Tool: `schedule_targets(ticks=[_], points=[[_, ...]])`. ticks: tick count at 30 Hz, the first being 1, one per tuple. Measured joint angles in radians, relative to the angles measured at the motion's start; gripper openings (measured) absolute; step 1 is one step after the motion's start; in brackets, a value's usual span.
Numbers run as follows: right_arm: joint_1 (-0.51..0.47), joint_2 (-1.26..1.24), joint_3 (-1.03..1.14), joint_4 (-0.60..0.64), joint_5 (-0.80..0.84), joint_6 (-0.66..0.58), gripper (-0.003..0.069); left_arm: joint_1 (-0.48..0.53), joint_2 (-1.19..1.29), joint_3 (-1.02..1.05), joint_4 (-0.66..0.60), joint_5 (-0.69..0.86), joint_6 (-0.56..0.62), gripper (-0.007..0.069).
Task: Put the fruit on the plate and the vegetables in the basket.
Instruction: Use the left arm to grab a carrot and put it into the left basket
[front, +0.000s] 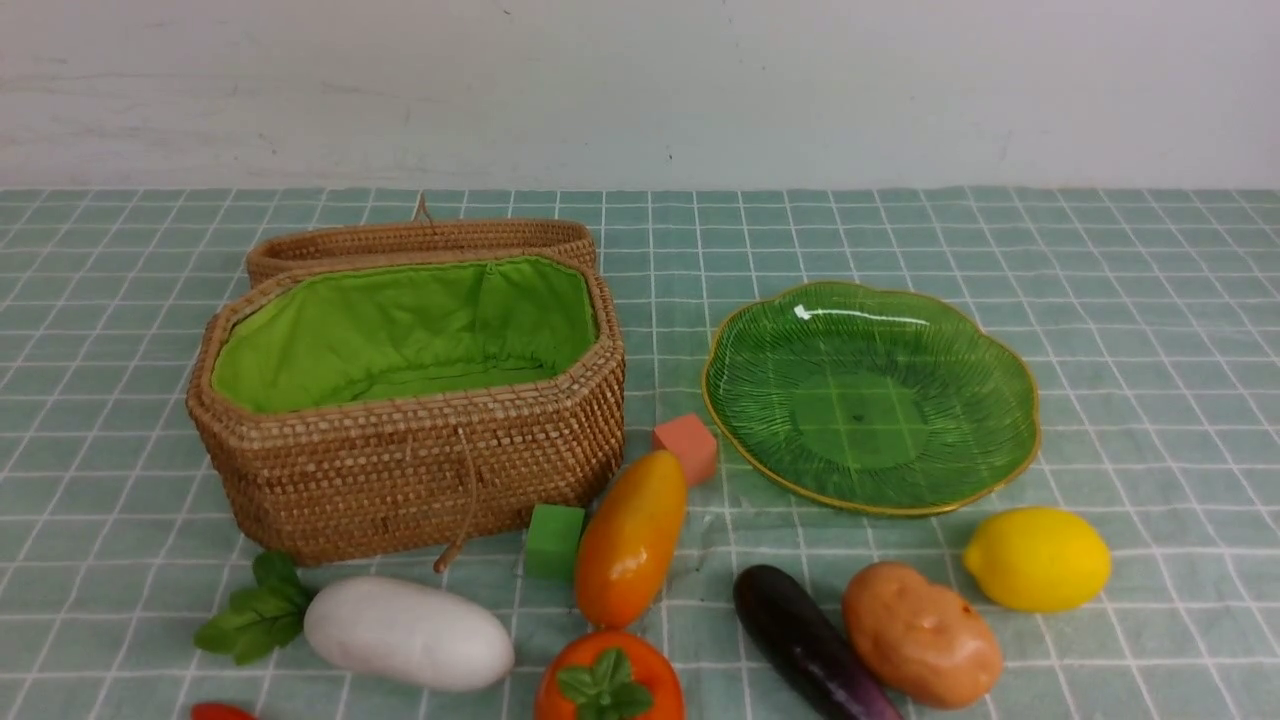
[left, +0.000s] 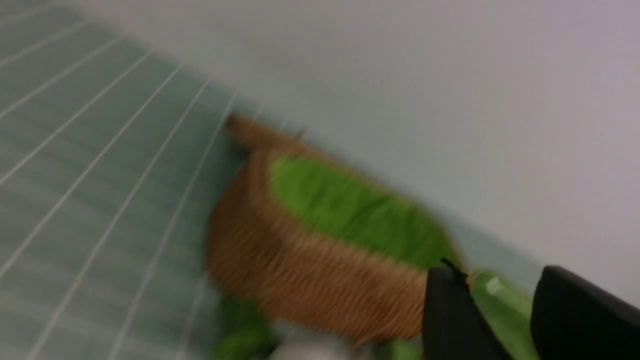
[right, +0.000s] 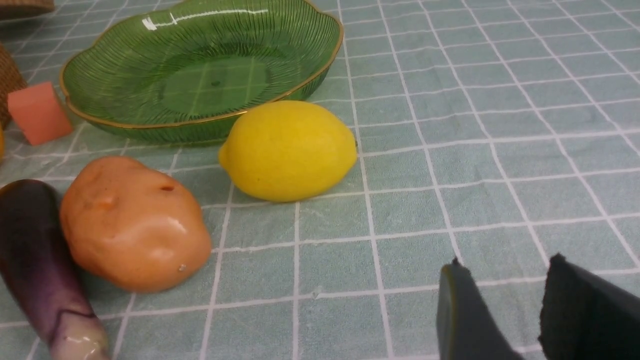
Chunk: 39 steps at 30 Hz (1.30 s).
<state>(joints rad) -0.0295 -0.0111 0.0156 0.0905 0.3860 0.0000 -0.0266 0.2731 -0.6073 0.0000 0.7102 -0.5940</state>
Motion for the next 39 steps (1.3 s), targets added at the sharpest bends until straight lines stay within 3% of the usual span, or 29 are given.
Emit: schedule_targets(ticks=[2, 6, 10, 14, 18, 20, 25, 29, 34, 39], points=[[0.000, 0.000, 0.000, 0.000, 0.000, 0.000, 0.0242, 0.000, 0.059, -0.007, 0.062, 0.088, -0.002, 0.0239], [0.000, 0.000, 0.000, 0.000, 0.000, 0.000, 0.0242, 0.000, 0.120, -0.011, 0.068, 0.163, -0.038, 0.0239], [0.000, 0.000, 0.000, 0.000, 0.000, 0.000, 0.0242, 0.000, 0.199, -0.012, -0.128, 0.278, -0.030, 0.0239], [0.000, 0.000, 0.000, 0.000, 0.000, 0.000, 0.0242, 0.000, 0.308, -0.012, -0.330, 0.320, 0.160, 0.0239], [0.000, 0.000, 0.000, 0.000, 0.000, 0.000, 0.0242, 0.000, 0.476, -0.030, -0.449, 0.363, 0.297, 0.0239], [0.000, 0.000, 0.000, 0.000, 0.000, 0.000, 0.0242, 0.000, 0.530, -0.042, -0.445, 0.366, 0.297, 0.0241], [0.000, 0.000, 0.000, 0.001, 0.000, 0.000, 0.0242, 0.000, 0.676, -0.049, -0.329, 0.317, 0.180, 0.0293], [0.000, 0.000, 0.000, 0.001, 0.000, 0.000, 0.0242, 0.000, 0.824, -0.050, -0.280, 0.195, 0.088, 0.0415], [0.000, 0.000, 0.000, 0.001, 0.000, 0.000, 0.0242, 0.000, 0.983, -0.051, -0.325, 0.096, 0.099, 0.0527], [0.000, 0.000, 0.000, 0.001, 0.000, 0.000, 0.0242, 0.000, 1.127, -0.051, -0.418, 0.010, 0.196, 0.0556]])
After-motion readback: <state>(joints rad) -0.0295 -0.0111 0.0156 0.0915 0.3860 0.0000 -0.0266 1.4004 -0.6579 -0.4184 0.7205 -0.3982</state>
